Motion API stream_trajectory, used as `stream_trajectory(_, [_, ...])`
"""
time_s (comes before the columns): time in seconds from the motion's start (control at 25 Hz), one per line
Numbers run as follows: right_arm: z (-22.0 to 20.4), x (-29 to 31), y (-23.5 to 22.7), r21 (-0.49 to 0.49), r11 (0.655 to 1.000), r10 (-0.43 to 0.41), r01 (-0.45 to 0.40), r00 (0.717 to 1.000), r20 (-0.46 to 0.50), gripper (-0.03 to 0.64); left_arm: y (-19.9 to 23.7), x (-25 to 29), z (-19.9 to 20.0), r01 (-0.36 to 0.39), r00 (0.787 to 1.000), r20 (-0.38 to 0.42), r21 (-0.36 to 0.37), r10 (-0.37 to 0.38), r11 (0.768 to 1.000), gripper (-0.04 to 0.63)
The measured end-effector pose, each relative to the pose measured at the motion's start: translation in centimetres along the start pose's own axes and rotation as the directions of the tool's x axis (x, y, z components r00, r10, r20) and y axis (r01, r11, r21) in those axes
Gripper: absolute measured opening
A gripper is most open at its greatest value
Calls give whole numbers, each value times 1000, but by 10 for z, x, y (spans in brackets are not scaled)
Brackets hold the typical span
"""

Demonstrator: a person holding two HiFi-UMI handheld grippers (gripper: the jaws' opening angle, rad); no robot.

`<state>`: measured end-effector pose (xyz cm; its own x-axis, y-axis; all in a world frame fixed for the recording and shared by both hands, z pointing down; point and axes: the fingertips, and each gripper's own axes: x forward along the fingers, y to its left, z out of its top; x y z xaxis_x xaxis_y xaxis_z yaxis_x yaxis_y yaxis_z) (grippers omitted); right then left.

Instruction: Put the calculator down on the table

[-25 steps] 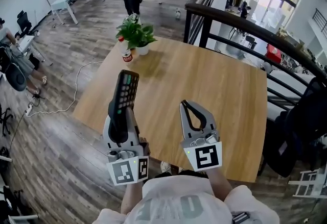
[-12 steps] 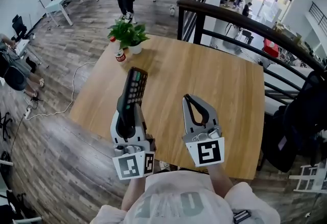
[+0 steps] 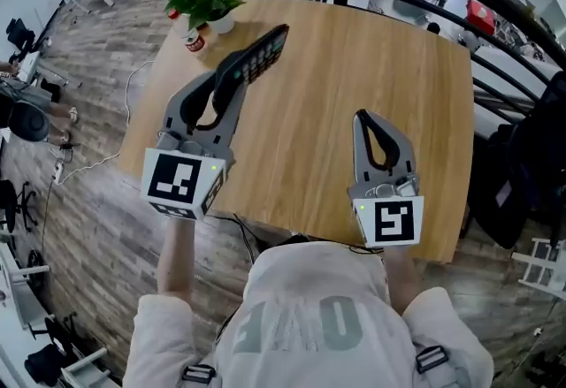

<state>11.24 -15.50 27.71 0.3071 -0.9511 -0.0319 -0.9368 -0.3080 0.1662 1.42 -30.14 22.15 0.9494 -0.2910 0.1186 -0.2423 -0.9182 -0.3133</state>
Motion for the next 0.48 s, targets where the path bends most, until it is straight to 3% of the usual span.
stream_trajectory(0.08, [-10, -7, -11, 4, 1000, -21, 21, 1000, -23, 21, -10, 24, -7, 134, 987, -104, 73, -126, 988, 121])
stream_trajectory(0.12, [-15, -10, -16, 6, 1000, -30, 30, 999, -35, 20, -16, 36, -14, 207, 968, -167, 105, -188, 973, 121])
stream_trajectory(0.2, [-26, -16, -25, 5, 999, -43, 44, 997, -61, 20, -30, 59, -32, 358, 903, -311, 161, -297, 920, 121])
stream_trajectory(0.24, [-30, -19, -30, 4, 999, -50, 50, 996, -72, 21, -37, 69, -43, 433, 856, -388, 179, -341, 883, 121])
stream_trajectory(0.32, [-39, -25, -40, 9, 998, -66, 67, 994, -92, 20, -50, 85, -68, 569, 743, -537, 193, -399, 800, 121])
stream_trajectory(0.4, [-51, -31, -50, 28, 995, -89, 93, 989, -121, 21, -62, 98, -95, 678, 620, -660, 178, -424, 713, 121])
stream_trajectory(0.48, [-66, -38, -61, 51, 991, -117, 127, 980, -162, 21, -77, 107, -123, 777, 480, -754, 129, -448, 616, 123])
